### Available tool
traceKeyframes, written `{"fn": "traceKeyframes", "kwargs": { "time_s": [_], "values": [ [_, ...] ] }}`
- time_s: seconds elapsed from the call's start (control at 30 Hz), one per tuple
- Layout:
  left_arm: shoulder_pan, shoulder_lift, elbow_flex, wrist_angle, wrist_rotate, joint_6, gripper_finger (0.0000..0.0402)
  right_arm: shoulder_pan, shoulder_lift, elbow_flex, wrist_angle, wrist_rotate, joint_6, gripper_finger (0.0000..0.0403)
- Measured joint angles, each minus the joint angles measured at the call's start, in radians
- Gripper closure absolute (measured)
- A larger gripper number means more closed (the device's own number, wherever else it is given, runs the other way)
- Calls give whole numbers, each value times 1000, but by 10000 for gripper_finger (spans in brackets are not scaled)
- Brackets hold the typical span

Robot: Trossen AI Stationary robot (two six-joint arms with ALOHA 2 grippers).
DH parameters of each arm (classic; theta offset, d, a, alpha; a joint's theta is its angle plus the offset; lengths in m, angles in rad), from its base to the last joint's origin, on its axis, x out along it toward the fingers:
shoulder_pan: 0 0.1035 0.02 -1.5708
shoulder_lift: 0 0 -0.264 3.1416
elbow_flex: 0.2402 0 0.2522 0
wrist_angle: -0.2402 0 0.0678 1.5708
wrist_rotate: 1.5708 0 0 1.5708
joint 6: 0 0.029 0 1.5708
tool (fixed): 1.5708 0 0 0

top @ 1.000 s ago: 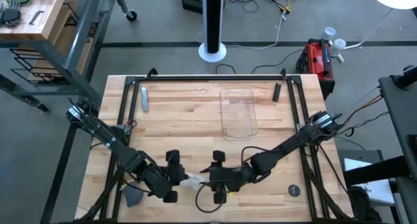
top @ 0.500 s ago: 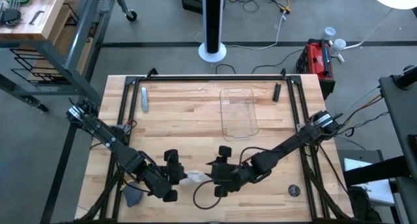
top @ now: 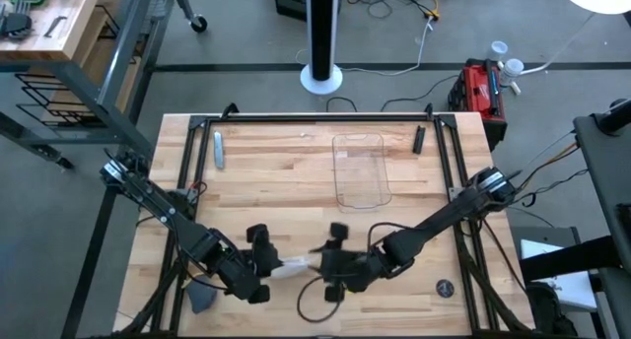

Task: Roll bandage
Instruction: Close the transparent zip bag

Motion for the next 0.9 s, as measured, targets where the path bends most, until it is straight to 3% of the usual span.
{"fn": "traceKeyframes", "kwargs": {
  "time_s": [0.17, 0.47, 0.9],
  "values": [
    [1, 0, 0, 88, -11, 90, 401, 0, 38, -3, 209, -136, -115, 245],
    [1, 1, 0, 142, -22, 143, 401, -17, 84, -3, 221, -149, -114, 266],
    [1, 1, 0, 158, -23, 159, 401, -24, 98, -2, 241, -152, -113, 345]
  ]
}}
